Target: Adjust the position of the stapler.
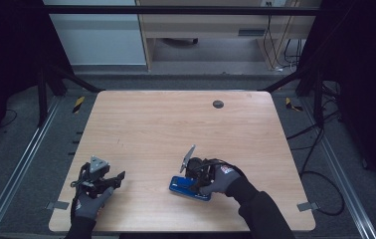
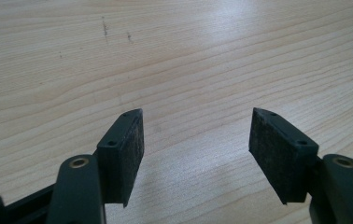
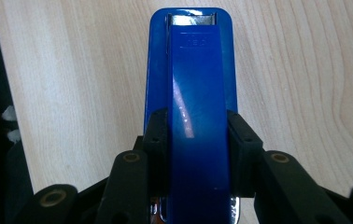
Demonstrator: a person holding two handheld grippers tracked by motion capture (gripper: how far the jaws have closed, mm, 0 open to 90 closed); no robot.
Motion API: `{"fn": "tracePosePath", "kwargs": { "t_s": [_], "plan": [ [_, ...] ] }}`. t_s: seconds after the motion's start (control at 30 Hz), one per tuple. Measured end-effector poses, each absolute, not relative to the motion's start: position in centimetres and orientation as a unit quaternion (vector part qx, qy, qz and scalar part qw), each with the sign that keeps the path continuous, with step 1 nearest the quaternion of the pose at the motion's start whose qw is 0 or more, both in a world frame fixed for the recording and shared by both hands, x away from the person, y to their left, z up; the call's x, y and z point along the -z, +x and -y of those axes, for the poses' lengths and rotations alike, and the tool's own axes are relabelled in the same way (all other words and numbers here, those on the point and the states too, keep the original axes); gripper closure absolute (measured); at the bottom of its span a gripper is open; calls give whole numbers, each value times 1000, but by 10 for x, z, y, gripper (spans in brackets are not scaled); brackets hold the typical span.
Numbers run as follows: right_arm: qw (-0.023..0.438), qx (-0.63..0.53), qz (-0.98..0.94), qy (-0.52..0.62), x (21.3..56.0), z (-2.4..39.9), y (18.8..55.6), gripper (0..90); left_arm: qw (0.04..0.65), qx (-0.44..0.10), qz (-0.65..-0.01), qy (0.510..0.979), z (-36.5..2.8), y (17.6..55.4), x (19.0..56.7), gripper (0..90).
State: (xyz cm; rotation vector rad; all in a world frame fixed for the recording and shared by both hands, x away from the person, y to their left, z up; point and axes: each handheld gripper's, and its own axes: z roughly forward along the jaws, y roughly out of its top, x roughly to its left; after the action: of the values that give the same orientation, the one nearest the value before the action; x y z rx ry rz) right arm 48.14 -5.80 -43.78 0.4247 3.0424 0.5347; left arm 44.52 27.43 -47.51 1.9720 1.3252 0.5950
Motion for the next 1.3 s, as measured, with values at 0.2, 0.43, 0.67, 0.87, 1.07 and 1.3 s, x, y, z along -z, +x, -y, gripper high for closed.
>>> {"fn": "tracePosePath", "kwargs": {
  "t_s": [0.2,0.43,0.67,0.87,1.07,1.3],
  "plan": [
    [7,-170,-979,111,438,66,481,660,340,-230,-508,757,-273,445,475,358],
    [-3,-173,-981,87,442,69,477,660,339,-230,-507,758,-273,446,476,357],
    [-15,-170,-983,63,447,65,476,660,340,-228,-509,757,-273,446,476,358],
    [-20,-165,-985,43,450,64,474,660,337,-227,-508,759,-273,446,476,358],
    [-12,-169,-985,24,451,64,474,660,337,-227,-507,760,-273,446,477,358],
    [-10,-169,-986,5,452,62,475,659,337,-228,-506,760,-273,446,476,358]
  ]
}}
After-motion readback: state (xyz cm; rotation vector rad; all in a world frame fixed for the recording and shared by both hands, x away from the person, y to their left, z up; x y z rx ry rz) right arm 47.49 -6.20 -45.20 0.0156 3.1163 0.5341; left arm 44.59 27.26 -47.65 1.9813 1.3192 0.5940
